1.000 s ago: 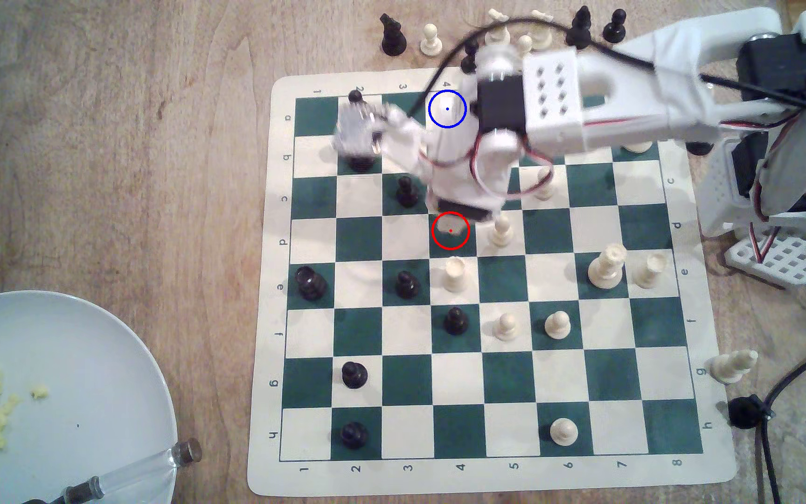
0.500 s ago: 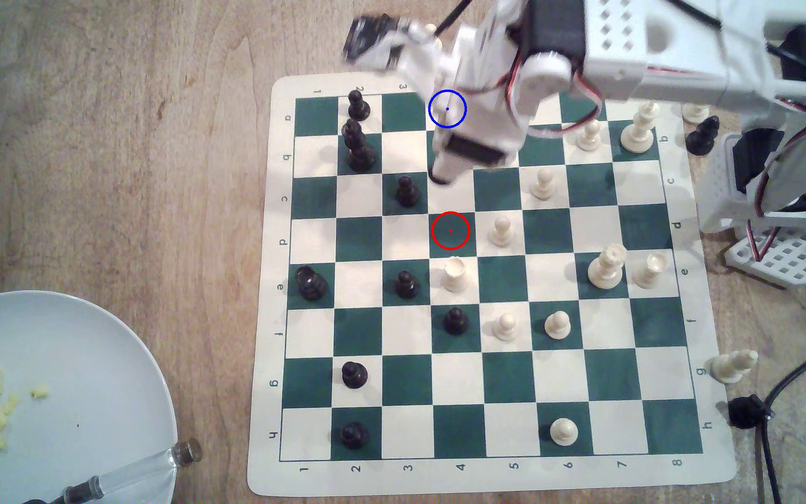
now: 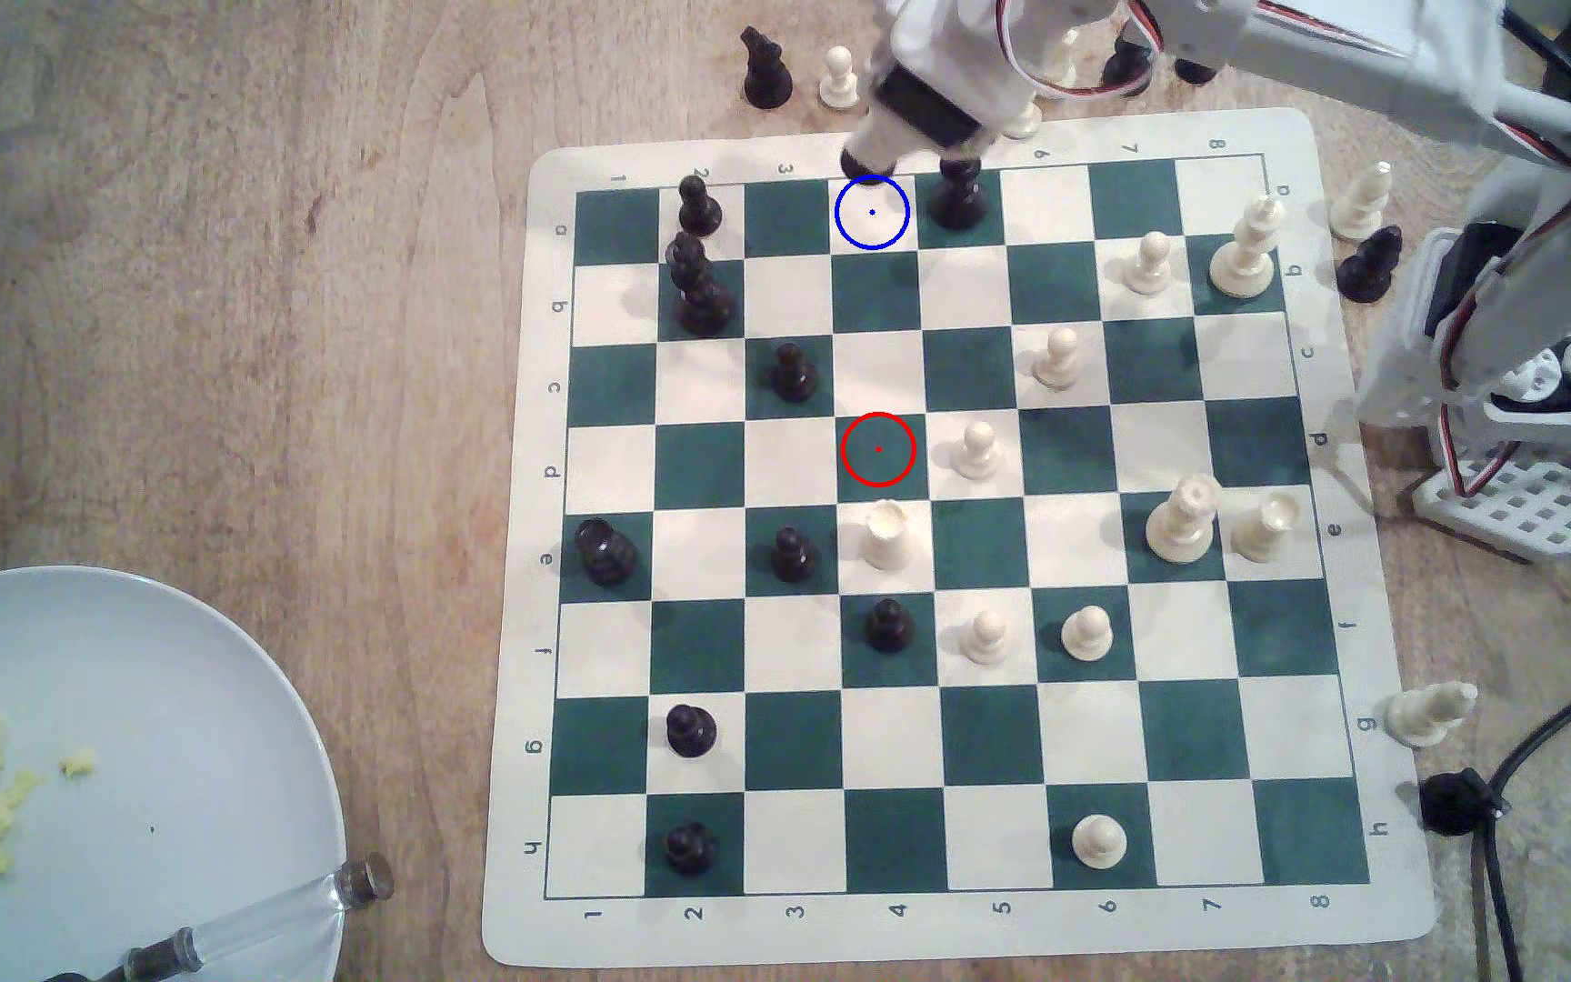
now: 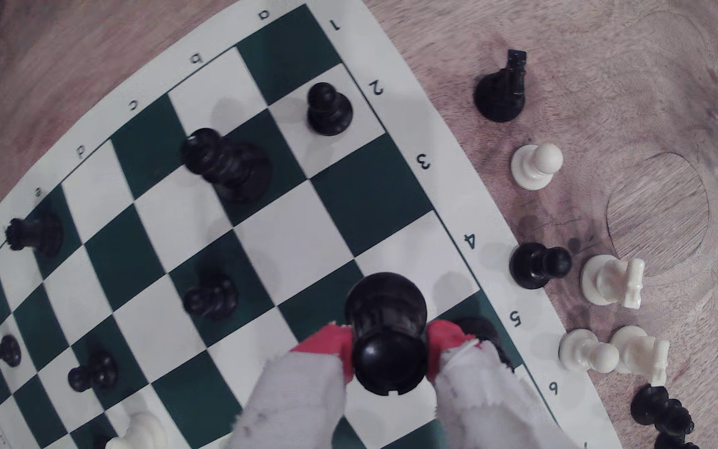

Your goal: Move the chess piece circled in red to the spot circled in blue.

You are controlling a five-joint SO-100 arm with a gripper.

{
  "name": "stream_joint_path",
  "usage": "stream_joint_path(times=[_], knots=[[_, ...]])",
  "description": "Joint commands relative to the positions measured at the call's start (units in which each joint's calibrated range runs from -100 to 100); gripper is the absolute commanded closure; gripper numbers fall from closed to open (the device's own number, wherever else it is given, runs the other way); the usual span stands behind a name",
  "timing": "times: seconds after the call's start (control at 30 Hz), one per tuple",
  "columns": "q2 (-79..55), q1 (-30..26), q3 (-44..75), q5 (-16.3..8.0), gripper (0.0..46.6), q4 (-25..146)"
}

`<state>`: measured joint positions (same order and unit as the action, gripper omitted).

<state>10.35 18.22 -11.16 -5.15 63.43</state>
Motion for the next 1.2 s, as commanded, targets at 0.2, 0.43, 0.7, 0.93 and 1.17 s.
stream_joint_path(times=[0.2, 0.43, 0.7, 0.93, 1.17], knots=[[-5.68, 1.14, -0.35, 0.20, 45.5, -7.49], [-9.67, 1.46, 0.10, 1.03, 45.5, -7.82], [-12.81, 1.46, 0.28, 1.07, 45.5, -9.70], [-15.36, 1.61, 0.64, 1.07, 45.5, -11.17], [-16.21, 1.85, 0.55, 1.61, 45.4, -11.42]])
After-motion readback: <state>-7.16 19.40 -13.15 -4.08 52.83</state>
